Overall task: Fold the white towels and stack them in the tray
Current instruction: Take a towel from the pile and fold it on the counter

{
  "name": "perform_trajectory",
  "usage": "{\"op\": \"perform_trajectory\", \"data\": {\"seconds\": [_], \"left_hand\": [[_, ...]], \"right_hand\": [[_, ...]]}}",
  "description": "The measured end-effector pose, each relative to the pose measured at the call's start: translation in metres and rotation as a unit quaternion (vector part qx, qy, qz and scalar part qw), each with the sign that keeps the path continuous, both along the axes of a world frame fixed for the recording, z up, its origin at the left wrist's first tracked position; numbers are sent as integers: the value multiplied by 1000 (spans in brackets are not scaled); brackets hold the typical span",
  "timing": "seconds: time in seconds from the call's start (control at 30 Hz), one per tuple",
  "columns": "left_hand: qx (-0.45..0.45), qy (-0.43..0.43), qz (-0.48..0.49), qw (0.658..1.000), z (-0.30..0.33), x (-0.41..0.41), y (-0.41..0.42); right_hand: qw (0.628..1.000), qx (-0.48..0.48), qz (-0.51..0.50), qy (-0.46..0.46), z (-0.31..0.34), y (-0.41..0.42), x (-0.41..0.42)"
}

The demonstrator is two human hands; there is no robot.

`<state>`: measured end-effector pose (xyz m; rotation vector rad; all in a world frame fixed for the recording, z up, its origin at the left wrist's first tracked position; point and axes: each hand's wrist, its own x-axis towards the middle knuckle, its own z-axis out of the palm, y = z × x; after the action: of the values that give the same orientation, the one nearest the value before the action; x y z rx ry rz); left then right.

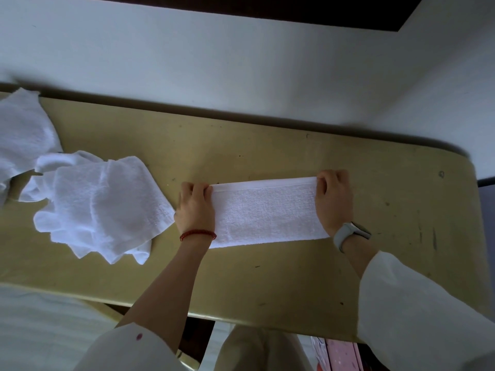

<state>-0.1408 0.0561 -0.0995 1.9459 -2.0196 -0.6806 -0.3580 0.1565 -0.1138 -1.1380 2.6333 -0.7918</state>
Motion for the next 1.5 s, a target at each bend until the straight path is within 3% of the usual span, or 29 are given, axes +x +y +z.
{"op": "perform_trajectory", "data": {"seconds": [0.17, 0.23, 0.3, 0.43, 0.53, 0.67, 1.0, 1.17, 1.23, 1.33, 1.43, 1.5], "left_hand": [[5, -45, -6, 999, 5, 0, 0], [-31, -34, -16, 999, 12, 1, 2], [-102, -33, -74, 991, 16, -2, 8], [-172, -74, -248, 951, 6, -24, 37], [-120, -123, -308, 936, -14, -28, 51], [-77, -196, -330, 920, -28, -18, 47], [-36, -215, -284, 934, -25, -1, 39], [5, -96, -227, 969, -9, 11, 34], [-38, -81, -201, 975, -4, 23, 37], [-111, -112, -228, 961, -5, 34, 47], [-91, -131, -159, 974, -2, 37, 51], [-50, -138, -110, 983, 0, 38, 51]], "right_hand": [[1000, -1, 11, -4, 5, 0, -1], [998, 0, 8, 65, 18, 2, 3], [987, 0, 55, 153, 31, 3, 14], [957, 26, 215, 193, 31, -1, 51], [935, 122, 274, 190, 8, 0, 65], [921, 167, 306, 171, -9, 4, 58], [931, 241, 227, 156, -6, 28, -5], [937, 207, 251, 125, 11, 26, -14], [937, 150, 280, 147, 22, 17, 0], [906, 80, 392, 140, 25, -8, 37], [885, 75, 447, 109, 23, -44, 71], [881, 130, 445, 98, 27, -68, 86]]}}
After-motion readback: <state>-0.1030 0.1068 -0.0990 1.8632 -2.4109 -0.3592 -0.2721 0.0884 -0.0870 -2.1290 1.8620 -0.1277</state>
